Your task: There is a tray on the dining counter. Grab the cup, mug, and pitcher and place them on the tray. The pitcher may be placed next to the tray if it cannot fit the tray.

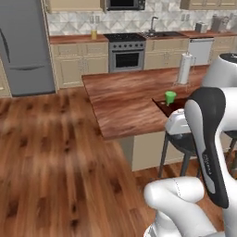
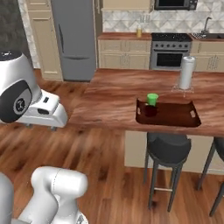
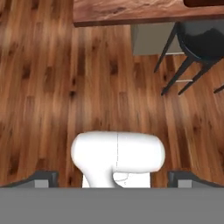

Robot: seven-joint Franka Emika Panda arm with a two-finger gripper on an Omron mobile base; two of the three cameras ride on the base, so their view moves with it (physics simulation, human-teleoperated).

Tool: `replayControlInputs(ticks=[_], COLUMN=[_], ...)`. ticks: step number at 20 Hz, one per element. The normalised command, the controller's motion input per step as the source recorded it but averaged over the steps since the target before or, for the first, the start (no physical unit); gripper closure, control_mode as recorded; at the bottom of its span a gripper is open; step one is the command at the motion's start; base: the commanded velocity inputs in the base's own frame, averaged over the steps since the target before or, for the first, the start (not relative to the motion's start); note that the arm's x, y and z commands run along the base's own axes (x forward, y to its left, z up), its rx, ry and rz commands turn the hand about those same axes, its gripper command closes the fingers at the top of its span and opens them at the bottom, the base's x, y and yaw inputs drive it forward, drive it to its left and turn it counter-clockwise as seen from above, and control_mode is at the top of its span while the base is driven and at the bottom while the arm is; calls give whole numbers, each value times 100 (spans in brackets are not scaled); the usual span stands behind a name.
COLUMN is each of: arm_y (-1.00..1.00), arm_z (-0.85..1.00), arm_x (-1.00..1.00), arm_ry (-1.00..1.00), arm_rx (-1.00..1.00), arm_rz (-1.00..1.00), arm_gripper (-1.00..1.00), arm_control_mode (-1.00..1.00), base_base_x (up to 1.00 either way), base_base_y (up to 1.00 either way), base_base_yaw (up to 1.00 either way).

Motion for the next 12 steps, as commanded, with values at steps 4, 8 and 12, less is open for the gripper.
replayControlInputs(ticks=[4, 8, 12], arm_y=[0, 0, 0], arm_z=[0, 0, 0], arm_x=[0, 0, 0], arm_ry=[0, 0, 0], arm_rx=[0, 0, 0], arm_rz=[0, 0, 0], arm_gripper=[-100, -100, -100], arm_control_mode=[100, 100, 100], base_base_x=[44, 77, 88], base_base_y=[100, 100, 100], base_base_yaw=[0, 0, 0])
